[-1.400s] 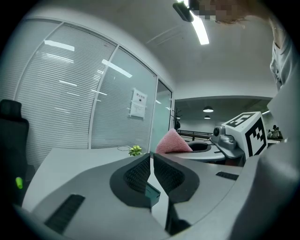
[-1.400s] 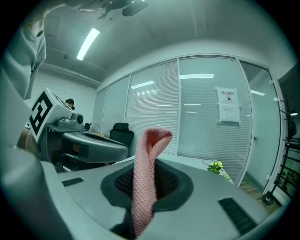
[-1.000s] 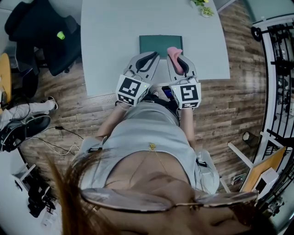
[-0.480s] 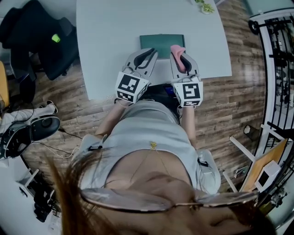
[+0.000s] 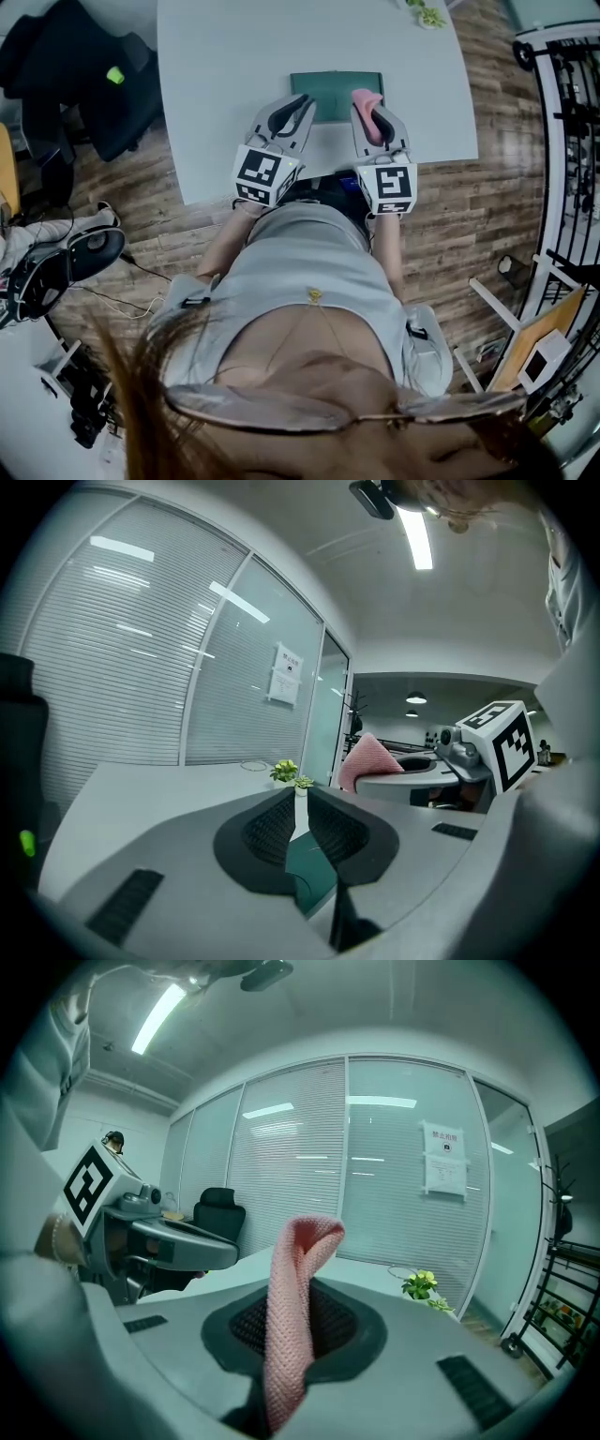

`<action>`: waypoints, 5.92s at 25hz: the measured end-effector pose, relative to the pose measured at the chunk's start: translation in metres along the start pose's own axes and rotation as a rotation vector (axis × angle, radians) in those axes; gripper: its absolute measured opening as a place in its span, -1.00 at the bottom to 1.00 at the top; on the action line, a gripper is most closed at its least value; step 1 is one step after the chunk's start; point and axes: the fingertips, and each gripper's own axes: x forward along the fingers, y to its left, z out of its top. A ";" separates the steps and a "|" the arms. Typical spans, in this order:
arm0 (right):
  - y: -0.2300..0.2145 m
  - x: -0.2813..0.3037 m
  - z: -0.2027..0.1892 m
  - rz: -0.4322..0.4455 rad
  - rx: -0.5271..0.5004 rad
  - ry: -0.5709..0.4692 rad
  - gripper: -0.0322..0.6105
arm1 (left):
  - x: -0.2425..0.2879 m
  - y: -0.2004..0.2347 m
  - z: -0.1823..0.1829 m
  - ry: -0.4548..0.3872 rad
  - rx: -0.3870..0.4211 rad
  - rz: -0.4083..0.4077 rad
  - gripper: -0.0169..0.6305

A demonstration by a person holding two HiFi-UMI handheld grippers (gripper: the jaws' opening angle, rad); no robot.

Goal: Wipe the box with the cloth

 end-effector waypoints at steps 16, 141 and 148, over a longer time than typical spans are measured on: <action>-0.032 0.023 -0.033 -0.017 0.018 0.086 -0.73 | 0.014 0.050 -0.050 0.087 -0.105 0.145 -0.81; 0.054 0.188 -0.161 0.306 -0.102 0.625 -0.76 | 0.058 0.082 -0.203 0.429 -0.301 0.208 -0.59; 0.070 0.191 -0.157 0.370 -0.102 0.621 -0.76 | 0.059 0.081 -0.202 0.423 -0.299 0.210 -0.59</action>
